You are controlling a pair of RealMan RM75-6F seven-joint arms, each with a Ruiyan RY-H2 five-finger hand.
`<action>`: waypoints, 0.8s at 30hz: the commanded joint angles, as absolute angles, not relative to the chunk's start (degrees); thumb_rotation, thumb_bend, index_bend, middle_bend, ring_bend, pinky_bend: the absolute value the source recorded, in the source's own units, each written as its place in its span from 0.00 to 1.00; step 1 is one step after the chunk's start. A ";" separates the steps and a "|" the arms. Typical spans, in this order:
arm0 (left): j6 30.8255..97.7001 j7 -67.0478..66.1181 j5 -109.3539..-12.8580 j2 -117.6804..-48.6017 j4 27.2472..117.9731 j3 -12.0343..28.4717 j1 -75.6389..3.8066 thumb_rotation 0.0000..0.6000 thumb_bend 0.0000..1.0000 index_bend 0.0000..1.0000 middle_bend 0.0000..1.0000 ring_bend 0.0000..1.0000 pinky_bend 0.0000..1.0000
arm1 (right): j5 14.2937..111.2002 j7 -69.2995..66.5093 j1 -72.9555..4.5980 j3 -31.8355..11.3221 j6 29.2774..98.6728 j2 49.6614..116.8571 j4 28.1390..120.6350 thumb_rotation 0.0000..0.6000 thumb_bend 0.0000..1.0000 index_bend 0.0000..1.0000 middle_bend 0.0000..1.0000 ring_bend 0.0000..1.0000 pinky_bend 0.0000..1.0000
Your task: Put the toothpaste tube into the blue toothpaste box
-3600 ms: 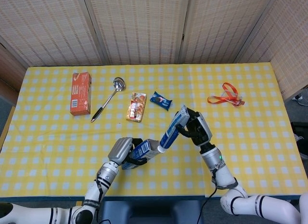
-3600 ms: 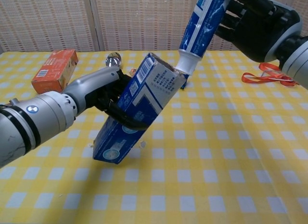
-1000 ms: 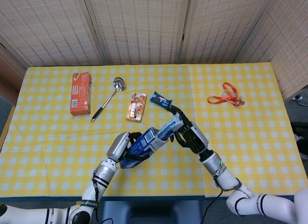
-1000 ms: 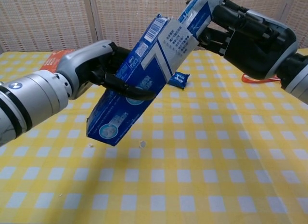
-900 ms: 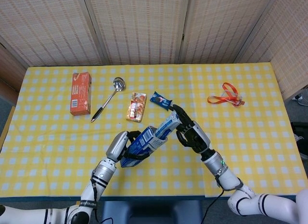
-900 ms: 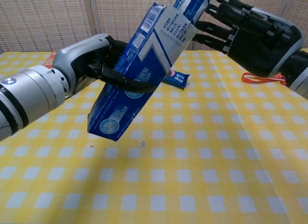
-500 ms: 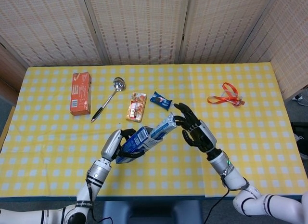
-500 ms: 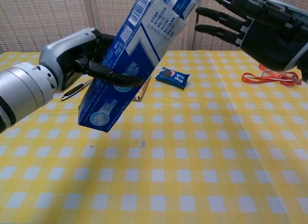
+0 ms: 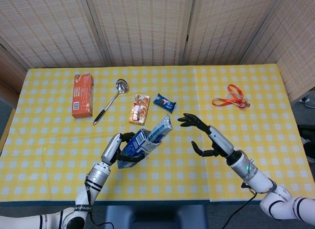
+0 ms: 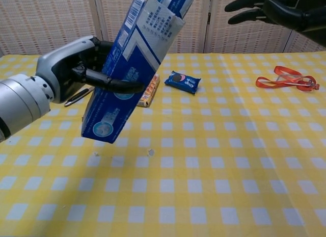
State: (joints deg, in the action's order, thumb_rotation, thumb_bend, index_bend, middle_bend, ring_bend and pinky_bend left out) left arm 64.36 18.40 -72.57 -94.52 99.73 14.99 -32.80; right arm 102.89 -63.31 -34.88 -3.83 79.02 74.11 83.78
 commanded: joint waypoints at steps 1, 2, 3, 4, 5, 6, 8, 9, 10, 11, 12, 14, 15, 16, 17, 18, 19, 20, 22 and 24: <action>64.42 18.48 -72.92 -94.55 99.73 14.74 -32.76 1.00 0.13 0.64 0.67 0.53 0.65 | 103.63 -52.24 -33.50 -3.75 80.86 68.50 85.45 1.00 0.64 0.00 0.49 0.50 0.54; 64.43 18.41 -73.11 -94.58 99.70 14.60 -32.77 1.00 0.13 0.64 0.67 0.53 0.65 | 103.46 -50.81 -33.22 -3.70 81.04 67.71 85.85 1.00 0.67 0.00 0.59 0.61 0.65; 64.45 18.39 -73.25 -94.61 99.70 14.51 -32.77 1.00 0.13 0.64 0.67 0.53 0.65 | 103.43 -49.80 -33.08 -3.57 81.00 67.14 86.14 1.00 0.71 0.00 0.67 0.72 0.74; 64.43 18.41 -73.37 -94.62 99.72 14.43 -32.79 1.00 0.13 0.64 0.67 0.54 0.65 | 103.45 -48.85 -32.97 -3.39 80.89 66.66 86.40 1.00 0.76 0.00 0.73 0.78 0.80; 64.40 18.49 -73.51 -94.61 99.75 14.38 -32.82 1.00 0.13 0.64 0.67 0.54 0.65 | 103.44 -47.92 -32.87 -3.20 80.73 66.30 86.65 1.00 0.81 0.00 0.78 0.84 0.85; 64.31 18.66 -73.81 -94.54 99.75 14.33 -32.89 1.00 0.13 0.64 0.67 0.54 0.65 | 103.45 -46.60 -32.77 -2.95 80.47 66.00 86.93 1.00 0.84 0.00 0.81 0.86 0.87; 64.33 18.66 -74.14 -94.49 99.60 14.31 -32.98 1.00 0.13 0.64 0.67 0.54 0.65 | 103.57 -44.42 -32.67 -2.55 79.99 65.84 87.21 1.00 0.90 0.00 0.87 0.91 0.92; 64.39 18.51 -74.25 -94.54 99.50 14.32 -33.04 1.00 0.13 0.64 0.67 0.54 0.65 | 103.74 -43.04 -32.68 -2.27 79.60 65.86 87.40 1.00 0.91 0.00 0.88 0.92 0.93; 64.43 18.44 -74.26 -94.62 99.48 14.34 -33.08 1.00 0.13 0.64 0.67 0.54 0.65 | 103.91 -42.10 -32.70 -2.11 79.44 66.01 87.55 1.00 0.91 0.00 0.89 0.93 0.93; 64.37 18.45 -74.26 -94.68 99.51 14.36 -33.16 1.00 0.13 0.64 0.67 0.54 0.65 | 104.22 -41.04 -32.77 -1.88 79.25 66.26 87.81 1.00 0.91 0.00 0.89 0.93 0.93; 64.24 18.47 -74.26 -94.68 99.51 14.38 -33.25 1.00 0.13 0.64 0.67 0.54 0.65 | 104.49 -40.45 -32.81 -1.74 79.26 66.49 88.05 1.00 0.91 0.00 0.89 0.93 0.93; 63.71 18.43 -74.18 -94.53 99.37 14.43 -33.55 1.00 0.13 0.64 0.67 0.54 0.65 | 105.28 -39.43 -32.82 -1.64 80.00 67.20 88.53 1.00 0.91 0.00 0.89 0.92 0.93; 63.44 18.50 -74.09 -94.38 99.36 14.47 -33.66 1.00 0.13 0.64 0.67 0.54 0.65 | 105.68 -39.00 -32.77 -1.77 80.73 67.61 88.57 1.00 0.91 0.00 0.89 0.92 0.93; 63.26 18.66 -73.93 -94.28 99.40 14.56 -33.73 1.00 0.13 0.64 0.67 0.54 0.65 | 106.04 -38.65 -32.67 -2.00 81.71 68.20 88.46 1.00 0.91 0.00 0.89 0.92 0.93; 63.08 18.87 -73.75 -94.21 99.43 14.66 -33.80 1.00 0.13 0.64 0.67 0.54 0.65 | 106.52 -38.52 -32.58 -2.24 82.92 69.01 88.16 1.00 0.91 0.00 0.89 0.92 0.93; 62.95 19.09 -73.67 -94.18 99.45 14.72 -33.85 1.00 0.13 0.64 0.67 0.54 0.65 | 106.80 -38.66 -32.54 -2.46 83.85 69.63 87.88 1.00 0.91 0.00 0.89 0.92 0.93; 62.82 19.28 -73.61 -94.18 99.45 14.73 -33.89 1.00 0.13 0.64 0.67 0.54 0.65 | 107.04 -38.86 -32.49 -2.75 84.90 70.30 87.50 1.00 0.91 0.00 0.89 0.92 0.93; 62.68 19.42 -73.56 -94.19 99.40 14.71 -33.96 1.00 0.13 0.64 0.67 0.54 0.65 | 107.18 -39.17 -32.37 -3.23 86.37 71.26 86.93 1.00 0.91 0.00 0.89 0.92 0.93; 62.55 19.40 -73.56 -94.22 99.25 14.62 -34.04 1.00 0.13 0.64 0.67 0.54 0.65 | 107.25 -39.88 -32.16 -3.91 88.57 72.68 86.09 1.00 0.91 0.00 0.89 0.91 0.93; 62.59 19.25 -73.52 -94.32 99.16 14.58 -34.08 1.00 0.13 0.64 0.67 0.54 0.65 | 107.21 -40.58 -32.14 -4.13 89.66 73.61 85.45 1.00 0.91 0.00 0.89 0.92 0.93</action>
